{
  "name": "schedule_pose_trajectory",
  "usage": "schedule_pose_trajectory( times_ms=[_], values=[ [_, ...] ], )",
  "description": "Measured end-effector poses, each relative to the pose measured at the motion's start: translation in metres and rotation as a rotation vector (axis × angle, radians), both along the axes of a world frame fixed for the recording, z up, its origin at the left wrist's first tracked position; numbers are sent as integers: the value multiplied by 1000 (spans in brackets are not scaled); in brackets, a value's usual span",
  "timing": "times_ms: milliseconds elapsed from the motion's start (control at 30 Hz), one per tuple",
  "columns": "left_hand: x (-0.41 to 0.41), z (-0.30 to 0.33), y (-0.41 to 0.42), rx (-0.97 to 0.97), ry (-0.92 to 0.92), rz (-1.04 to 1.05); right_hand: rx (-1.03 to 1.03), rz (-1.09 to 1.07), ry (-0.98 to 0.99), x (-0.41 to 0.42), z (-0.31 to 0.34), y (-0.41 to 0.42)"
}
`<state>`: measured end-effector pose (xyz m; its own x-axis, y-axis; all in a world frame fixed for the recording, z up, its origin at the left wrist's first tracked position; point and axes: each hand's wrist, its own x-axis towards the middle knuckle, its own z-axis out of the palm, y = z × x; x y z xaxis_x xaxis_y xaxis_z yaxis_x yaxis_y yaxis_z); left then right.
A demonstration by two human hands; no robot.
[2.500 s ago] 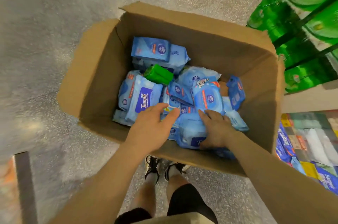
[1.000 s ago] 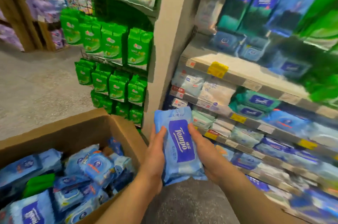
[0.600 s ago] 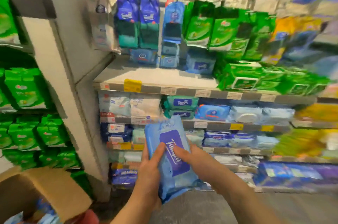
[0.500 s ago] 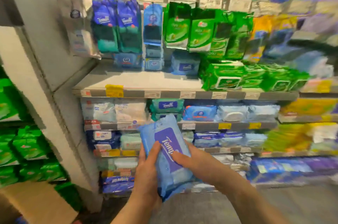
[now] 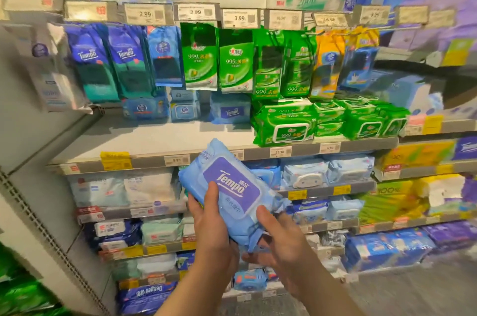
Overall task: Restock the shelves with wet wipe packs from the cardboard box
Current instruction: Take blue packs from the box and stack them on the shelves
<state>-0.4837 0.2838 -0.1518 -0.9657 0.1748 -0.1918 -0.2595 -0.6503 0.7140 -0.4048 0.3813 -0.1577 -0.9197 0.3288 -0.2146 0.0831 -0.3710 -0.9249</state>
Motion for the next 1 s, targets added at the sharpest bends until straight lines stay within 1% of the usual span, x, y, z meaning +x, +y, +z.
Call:
schedule_pose_trajectory(
  times_ms=[67, 167, 267, 367, 500, 633, 767, 833, 933, 1000],
  values=[
    [-12, 1, 9, 11, 11, -10, 23, 13, 13, -15, 4, 4],
    [-44, 1, 16, 64, 17, -53, 43, -35, 12, -46, 4, 18],
    [-88, 1, 15, 44, 33, -99, 54, -85, 69, -81, 9, 30],
    [-134, 5, 14, 54, 58, -128, 133, -46, 124, -120, 20, 43],
    [-187, 15, 5, 60, 108, -189, 229, -32, 146, -174, 32, 60],
    [-249, 8, -13, -101, 163, -226, 304, -50, 143, -228, 34, 69],
    [-291, 7, -28, -451, 298, -309, 353, -20, 114, -266, 30, 81],
    [-307, 7, -30, -574, 337, -370, 388, -9, 104, -281, 30, 90],
    [-325, 8, -27, -724, 429, -392, 510, 33, 110, -304, 30, 104],
    [-334, 8, -22, -779, 476, -376, 607, 78, 95, -320, 28, 113]
  ],
)
